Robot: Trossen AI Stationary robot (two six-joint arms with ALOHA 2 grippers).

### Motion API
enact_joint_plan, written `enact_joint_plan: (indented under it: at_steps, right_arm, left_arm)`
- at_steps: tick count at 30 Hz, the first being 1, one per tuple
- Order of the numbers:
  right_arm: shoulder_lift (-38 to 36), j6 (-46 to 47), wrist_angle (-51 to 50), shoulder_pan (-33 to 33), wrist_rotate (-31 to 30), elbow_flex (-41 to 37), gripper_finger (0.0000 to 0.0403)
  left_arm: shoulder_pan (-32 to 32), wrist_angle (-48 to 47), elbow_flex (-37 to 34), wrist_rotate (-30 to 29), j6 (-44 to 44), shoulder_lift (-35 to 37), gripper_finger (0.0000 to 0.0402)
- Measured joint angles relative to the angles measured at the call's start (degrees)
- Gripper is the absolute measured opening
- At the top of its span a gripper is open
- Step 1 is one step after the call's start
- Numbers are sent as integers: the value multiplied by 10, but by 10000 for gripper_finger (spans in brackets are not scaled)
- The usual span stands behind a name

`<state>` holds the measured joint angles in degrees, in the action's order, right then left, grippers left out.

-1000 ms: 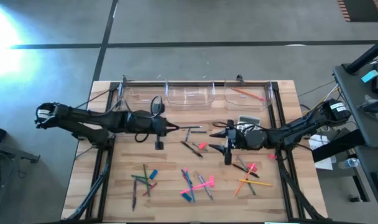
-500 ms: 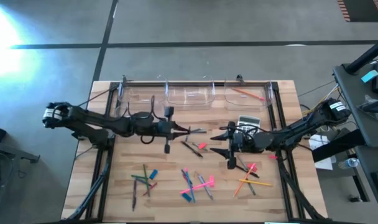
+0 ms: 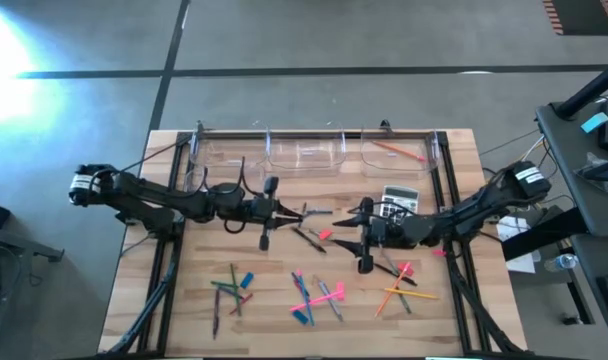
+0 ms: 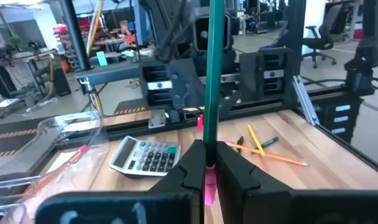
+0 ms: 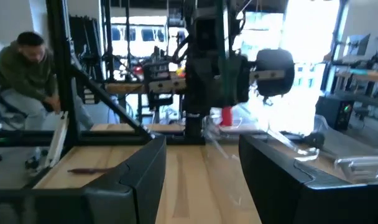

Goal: Sort crayons/erasers/pens/pencils in bins
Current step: Put the green pencil into the top right transparent bin

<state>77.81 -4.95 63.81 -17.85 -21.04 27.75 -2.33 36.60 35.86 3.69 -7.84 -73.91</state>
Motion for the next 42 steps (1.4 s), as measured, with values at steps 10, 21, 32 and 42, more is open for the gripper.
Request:
enact_joint_plan:
  at_steps: [10, 21, 32, 42]
  right_arm:
    - [36, 7, 55, 42, 14, 44, 194]
    - [37, -6, 13, 47, 52, 79, 194]
    - [41, -9, -6, 47, 52, 83, 92]
    - [41, -15, -11, 47, 50, 83, 16]
  left_arm:
    - [0, 0, 1, 6, 7, -33, 2]
    - [0, 5, 15, 7, 45, -75, 2]
    - [0, 6, 17, 7, 46, -82, 2]
    - [-1, 6, 17, 8, 46, -81, 9]
